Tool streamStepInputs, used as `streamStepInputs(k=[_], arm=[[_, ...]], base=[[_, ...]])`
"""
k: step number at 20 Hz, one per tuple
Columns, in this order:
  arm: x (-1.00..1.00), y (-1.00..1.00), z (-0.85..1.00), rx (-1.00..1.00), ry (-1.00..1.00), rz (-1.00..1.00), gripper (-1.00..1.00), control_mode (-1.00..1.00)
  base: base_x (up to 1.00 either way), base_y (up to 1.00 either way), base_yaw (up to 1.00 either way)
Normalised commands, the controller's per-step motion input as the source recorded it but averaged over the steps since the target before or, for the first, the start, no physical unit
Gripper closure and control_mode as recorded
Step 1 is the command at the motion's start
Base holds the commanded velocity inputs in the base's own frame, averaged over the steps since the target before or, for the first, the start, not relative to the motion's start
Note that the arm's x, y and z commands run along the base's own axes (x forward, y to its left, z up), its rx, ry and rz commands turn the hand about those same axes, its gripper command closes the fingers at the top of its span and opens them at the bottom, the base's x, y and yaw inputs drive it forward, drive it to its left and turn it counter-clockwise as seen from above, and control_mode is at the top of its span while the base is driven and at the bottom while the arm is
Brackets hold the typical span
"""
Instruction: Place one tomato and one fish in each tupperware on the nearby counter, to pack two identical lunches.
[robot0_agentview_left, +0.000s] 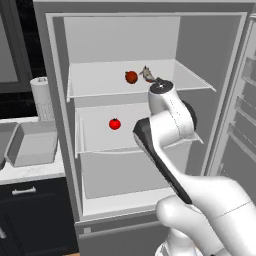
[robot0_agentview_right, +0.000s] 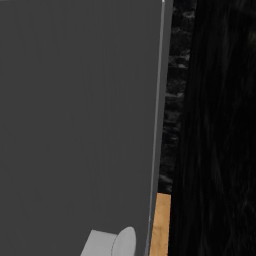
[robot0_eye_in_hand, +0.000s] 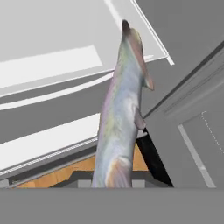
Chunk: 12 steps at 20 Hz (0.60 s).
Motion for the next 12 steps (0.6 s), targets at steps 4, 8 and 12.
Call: streamStepInputs(k=[4,8,12], arm=[[-0.71,-0.33,0.17,0.04,-0.01,0.29,1.00,-1.00],[-0.25,-0.15,0.06,0.02,-0.03,0.33,1.00,-1.00],[-0.01,-0.18,0.09,0.01,-0.02,0.22,1.00,-1.00]], base=[[0.00,0.00,0.00],[0.00,0.00,0.00],[0.00,0.00,0.00]])
